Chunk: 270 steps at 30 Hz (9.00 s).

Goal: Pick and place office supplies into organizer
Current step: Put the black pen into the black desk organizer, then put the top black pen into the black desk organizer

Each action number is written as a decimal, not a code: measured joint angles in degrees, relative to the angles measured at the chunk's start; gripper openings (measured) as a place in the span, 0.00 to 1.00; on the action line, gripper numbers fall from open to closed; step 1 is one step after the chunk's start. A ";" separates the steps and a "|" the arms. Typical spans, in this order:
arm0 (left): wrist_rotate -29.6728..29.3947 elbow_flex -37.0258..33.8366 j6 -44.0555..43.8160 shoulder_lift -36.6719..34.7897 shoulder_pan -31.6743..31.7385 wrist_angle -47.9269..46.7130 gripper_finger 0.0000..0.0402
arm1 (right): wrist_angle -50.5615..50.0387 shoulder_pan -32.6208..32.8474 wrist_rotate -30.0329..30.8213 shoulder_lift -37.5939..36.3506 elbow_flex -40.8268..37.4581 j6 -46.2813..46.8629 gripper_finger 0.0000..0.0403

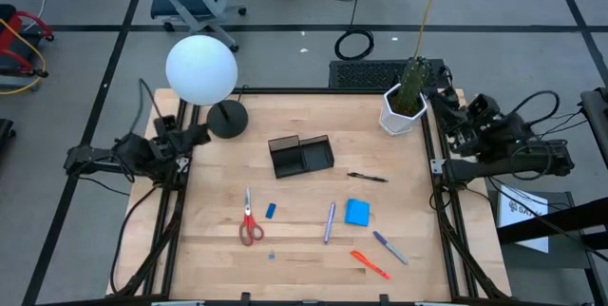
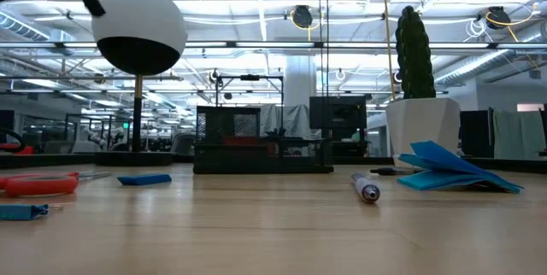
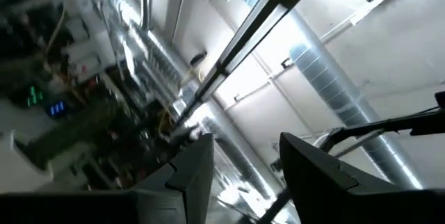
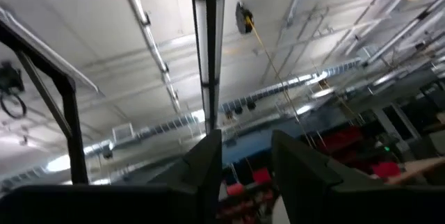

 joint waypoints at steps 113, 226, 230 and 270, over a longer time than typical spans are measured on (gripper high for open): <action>-2.70 43.29 21.91 30.25 0.13 -27.21 0.42 | -66.12 -7.24 -20.52 68.44 13.37 -10.10 0.22; -3.21 43.27 21.58 30.22 0.06 -33.59 0.42 | -69.91 0.21 -14.09 73.35 39.42 38.25 0.32; -3.21 43.27 21.59 30.22 0.04 -33.61 0.42 | -69.82 0.85 -11.79 76.33 43.75 39.80 0.32; -3.21 43.27 21.56 30.25 0.04 -33.62 0.42 | -76.52 -0.78 -13.63 93.62 50.46 46.51 0.32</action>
